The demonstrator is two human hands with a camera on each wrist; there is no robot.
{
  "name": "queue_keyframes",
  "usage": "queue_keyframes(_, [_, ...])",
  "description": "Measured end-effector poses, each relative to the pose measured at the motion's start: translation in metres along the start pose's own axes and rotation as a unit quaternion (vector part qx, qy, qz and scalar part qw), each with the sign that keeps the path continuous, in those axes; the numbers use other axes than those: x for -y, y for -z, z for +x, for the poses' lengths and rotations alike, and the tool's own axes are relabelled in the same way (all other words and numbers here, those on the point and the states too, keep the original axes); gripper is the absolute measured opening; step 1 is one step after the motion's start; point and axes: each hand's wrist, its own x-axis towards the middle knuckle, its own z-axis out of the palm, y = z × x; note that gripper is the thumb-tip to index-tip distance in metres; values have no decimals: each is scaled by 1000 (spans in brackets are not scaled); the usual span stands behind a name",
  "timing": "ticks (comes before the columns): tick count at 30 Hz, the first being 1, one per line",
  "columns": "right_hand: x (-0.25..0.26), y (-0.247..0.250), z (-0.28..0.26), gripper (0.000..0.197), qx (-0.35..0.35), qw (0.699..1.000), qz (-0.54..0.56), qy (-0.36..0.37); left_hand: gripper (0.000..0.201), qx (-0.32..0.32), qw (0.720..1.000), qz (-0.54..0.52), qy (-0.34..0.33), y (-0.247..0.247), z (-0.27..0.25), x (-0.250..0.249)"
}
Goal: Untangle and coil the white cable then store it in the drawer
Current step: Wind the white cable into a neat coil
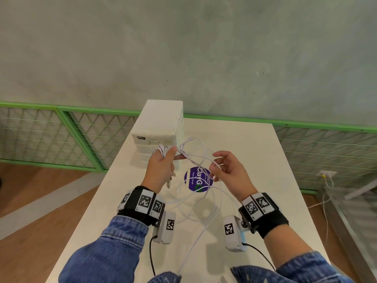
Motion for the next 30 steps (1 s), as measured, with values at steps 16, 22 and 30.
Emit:
queue_keyframes(16, [-4, -11, 2, 17, -15, 980, -197, -37, 45, 73, 997, 0, 1, -23, -7, 1])
queue_keyframes(22, [-4, -14, 6, 8, -29, 977, -206, -33, 57, 88, 995, 51, -3, -27, -4, 5])
queue_keyframes(30, [-7, -19, 7, 14, -19, 983, -179, -37, 44, 164, 982, 97, -12, -25, 0, 10])
